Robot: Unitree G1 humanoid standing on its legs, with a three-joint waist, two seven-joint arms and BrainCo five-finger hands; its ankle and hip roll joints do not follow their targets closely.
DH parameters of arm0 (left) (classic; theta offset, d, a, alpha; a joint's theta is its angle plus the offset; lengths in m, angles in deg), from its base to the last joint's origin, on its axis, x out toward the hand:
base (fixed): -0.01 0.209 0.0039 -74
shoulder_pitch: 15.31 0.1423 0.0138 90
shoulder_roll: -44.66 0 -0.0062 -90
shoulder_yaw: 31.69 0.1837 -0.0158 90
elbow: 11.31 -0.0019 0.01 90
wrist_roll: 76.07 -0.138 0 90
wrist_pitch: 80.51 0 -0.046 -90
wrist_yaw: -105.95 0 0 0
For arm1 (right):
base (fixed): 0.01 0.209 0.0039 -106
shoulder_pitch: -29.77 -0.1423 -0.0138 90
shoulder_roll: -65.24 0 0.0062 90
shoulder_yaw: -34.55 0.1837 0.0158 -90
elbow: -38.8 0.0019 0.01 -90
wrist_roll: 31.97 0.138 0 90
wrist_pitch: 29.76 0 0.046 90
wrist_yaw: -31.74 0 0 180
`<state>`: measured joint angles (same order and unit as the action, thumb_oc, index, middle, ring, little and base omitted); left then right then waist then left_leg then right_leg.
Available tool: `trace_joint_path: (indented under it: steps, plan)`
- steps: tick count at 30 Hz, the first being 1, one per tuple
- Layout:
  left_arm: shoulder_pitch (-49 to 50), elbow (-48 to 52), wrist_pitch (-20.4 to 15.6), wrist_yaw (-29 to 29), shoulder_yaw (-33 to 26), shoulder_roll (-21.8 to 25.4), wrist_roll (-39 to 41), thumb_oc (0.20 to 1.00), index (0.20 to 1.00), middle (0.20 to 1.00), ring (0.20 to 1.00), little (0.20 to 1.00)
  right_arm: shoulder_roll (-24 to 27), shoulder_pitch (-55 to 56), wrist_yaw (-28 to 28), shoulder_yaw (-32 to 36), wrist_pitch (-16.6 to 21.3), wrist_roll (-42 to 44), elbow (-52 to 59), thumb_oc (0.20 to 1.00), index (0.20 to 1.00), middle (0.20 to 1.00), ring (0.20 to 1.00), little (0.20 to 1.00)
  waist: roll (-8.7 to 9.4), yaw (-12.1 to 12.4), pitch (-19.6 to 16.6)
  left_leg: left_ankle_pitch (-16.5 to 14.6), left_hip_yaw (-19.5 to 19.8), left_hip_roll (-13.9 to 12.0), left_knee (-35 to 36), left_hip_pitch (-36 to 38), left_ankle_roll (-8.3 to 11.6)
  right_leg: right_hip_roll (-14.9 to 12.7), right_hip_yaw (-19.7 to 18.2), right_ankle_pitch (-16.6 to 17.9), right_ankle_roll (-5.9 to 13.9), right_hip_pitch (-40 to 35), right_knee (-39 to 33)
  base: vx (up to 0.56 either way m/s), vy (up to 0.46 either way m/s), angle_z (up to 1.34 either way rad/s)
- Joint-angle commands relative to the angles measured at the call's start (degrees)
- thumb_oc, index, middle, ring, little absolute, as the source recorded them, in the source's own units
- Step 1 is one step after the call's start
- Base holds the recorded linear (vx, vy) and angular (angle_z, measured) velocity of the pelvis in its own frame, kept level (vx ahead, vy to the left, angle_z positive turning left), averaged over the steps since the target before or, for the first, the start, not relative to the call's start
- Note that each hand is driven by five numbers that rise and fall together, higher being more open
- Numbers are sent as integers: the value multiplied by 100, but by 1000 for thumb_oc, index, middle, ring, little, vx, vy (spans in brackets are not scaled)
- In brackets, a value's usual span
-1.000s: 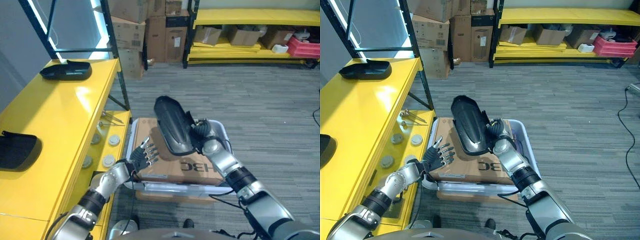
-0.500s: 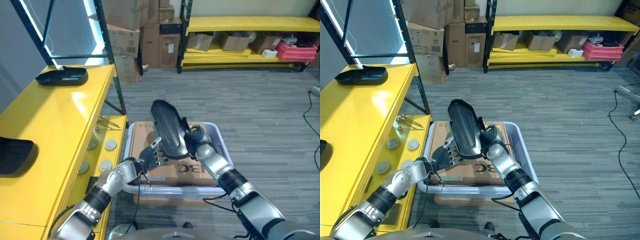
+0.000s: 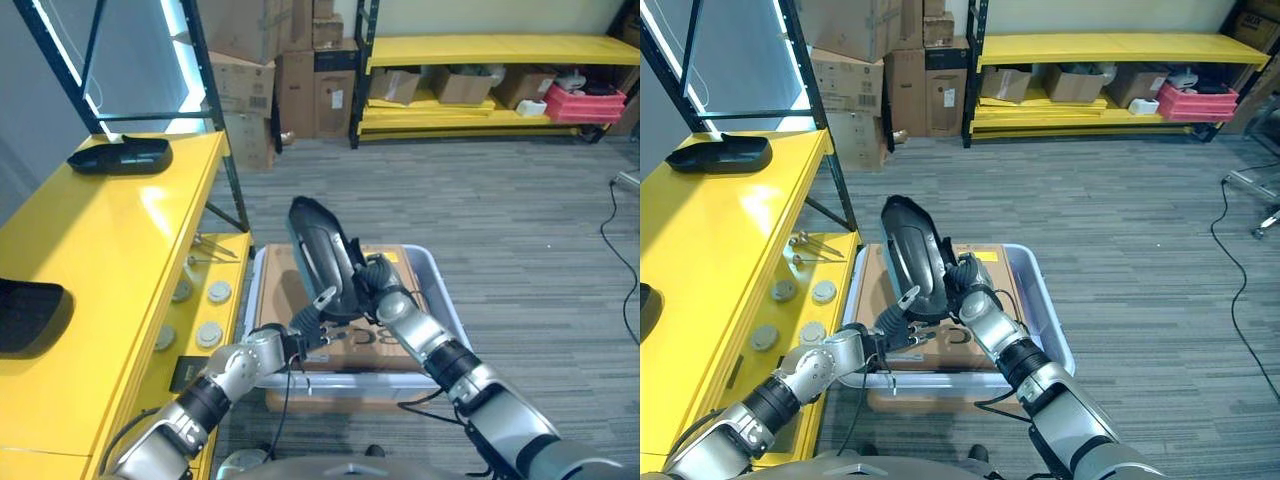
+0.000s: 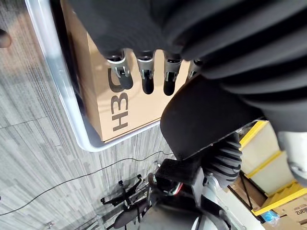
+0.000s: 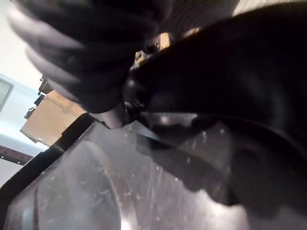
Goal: Move parts from the plastic box to the shelf.
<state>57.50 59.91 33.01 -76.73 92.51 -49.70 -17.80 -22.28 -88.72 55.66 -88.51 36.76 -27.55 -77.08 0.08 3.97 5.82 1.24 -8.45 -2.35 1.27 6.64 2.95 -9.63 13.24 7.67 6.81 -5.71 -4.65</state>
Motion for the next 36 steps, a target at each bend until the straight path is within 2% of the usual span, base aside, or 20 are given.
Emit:
trace_joint_path:
  steps: [1, 2, 3, 4, 6, 15, 21, 23, 24, 26, 27, 29, 30, 32, 36]
  plan:
    - [-1065, -107, -632, -109, 363, -854, -41, 1000, 1000, 1000, 1000, 1000, -297, -873, -54, -309, 311, 16, -65, 200, 200, 200, 200, 200, -177, 144, -203, -394, 197, 71, -24, -142, -87, -116, 126, -625, 427, 57, 421, 0, 0, 0]
    - [-1069, -97, -646, -104, 365, -851, -50, 1000, 1000, 1000, 1000, 1000, -300, -873, -56, -312, 311, 18, -66, 200, 200, 200, 200, 200, -176, 146, -203, -395, 198, 71, -24, -141, -87, -116, 128, -626, 428, 56, 422, 0, 0, 0]
    - [-1088, -59, -729, -108, 371, -829, -135, 887, 887, 887, 887, 887, -308, -867, -72, -320, 314, 10, -67, 200, 200, 200, 200, 200, -175, 152, -206, -394, 206, 72, -23, -140, -83, -120, 137, -625, 432, 52, 424, 0, 0, 0]
    - [-1094, -38, -801, -84, 379, -819, -171, 614, 614, 614, 614, 614, -307, -861, -92, -327, 317, 11, -65, 200, 200, 200, 200, 200, -175, 152, -206, -393, 207, 72, -22, -135, -82, -120, 141, -625, 432, 48, 424, 0, 0, 0]
    - [-1113, 15, -924, -10, 371, -804, -252, 200, 200, 200, 200, 200, -306, -839, -110, -342, 340, -10, -69, 200, 200, 200, 200, 200, -175, 158, -206, -392, 214, 79, -16, -129, -85, -116, 145, -627, 428, 39, 421, 0, 0, 0]
    - [-1137, 166, -1206, 155, 269, -682, -514, 200, 200, 200, 200, 200, -307, -775, -67, -374, 298, 211, -64, 200, 200, 200, 200, 200, -170, 202, -192, -385, 246, 84, -10, -118, -81, -118, 166, -624, 430, 11, 415, 0, 0, 0]
    - [-1177, 284, -1460, 240, 236, -600, -741, 200, 200, 200, 200, 200, -416, -693, -30, -271, 256, 988, -68, 200, 200, 200, 200, 200, -174, 225, -166, -380, 279, 80, 10, -97, -74, -120, 191, -625, 426, -10, 410, 0, 0, 0]
    - [-1242, 478, -1559, 241, 216, -554, -883, 200, 200, 200, 200, 200, -603, -627, -31, -174, 326, 2040, -96, 200, 200, 200, 200, 200, -182, 249, -136, -369, 308, 73, 4, -91, -61, -126, 216, -623, 416, -27, 418, 0, 0, 0]
    - [-1245, 490, -1552, 253, 216, -550, -881, 200, 200, 200, 200, 200, -612, -624, -9, -169, 328, 2102, -96, 200, 200, 200, 200, 200, -181, 250, -135, -369, 309, 73, 6, -89, -60, -126, 218, -623, 416, -30, 416, 0, 0, 0]
    - [-1320, 664, -1651, 442, 213, -490, -1082, 200, 200, 200, 200, 200, -818, -498, -231, -25, 513, 3023, -139, 216, 216, 216, 216, 216, -175, 279, -124, -350, 339, 69, 25, -70, -46, -120, 253, -620, 403, -67, 397, 9, -10, 4]
    - [-1343, 749, -1681, 534, 175, -454, -1194, 200, 200, 200, 200, 200, -872, -421, -323, 22, 551, 3296, -125, 1000, 1000, 1000, 1000, 1000, -172, 296, -129, -341, 348, 62, 43, -55, -42, -116, 279, -622, 399, -93, 382, 0, 0, 0]
    - [-1373, 783, -1748, 555, 146, -407, -1400, 200, 200, 200, 200, 200, -925, -343, -315, 100, 685, 3548, -125, 1000, 1000, 1000, 1000, 1000, -161, 319, -140, -331, 372, 60, 54, -49, -38, -115, 312, -617, 400, -115, 363, 0, 0, 0]
    - [-1414, 815, -1881, 720, 124, -384, -1569, 200, 200, 200, 200, 200, -953, -291, -261, 229, 840, 3814, -121, 1000, 1000, 1000, 1000, 1000, -143, 338, -156, -321, 393, 50, 51, -61, -35, -112, 336, -618, 400, -118, 354, 0, 0, 0]
    - [-1439, 887, -1921, 875, 61, -327, -1615, 200, 200, 200, 200, 200, -949, -232, -230, 343, 952, 4145, -108, 1000, 1000, 1000, 1000, 1000, -139, 339, -176, -314, 404, 40, 43, -66, -28, -105, 338, -627, 402, -116, 360, -15, 5, 1]
    - [-1423, 946, -1936, 934, -92, -156, -1641, 200, 200, 200, 200, 200, -786, -50, -239, 683, 1075, 4285, 31, 1000, 1000, 1000, 1000, 1000, -120, 301, -196, -324, 387, 16, -21, -89, -32, -96, 315, -648, 402, -101, 384, -9, 3, 0]
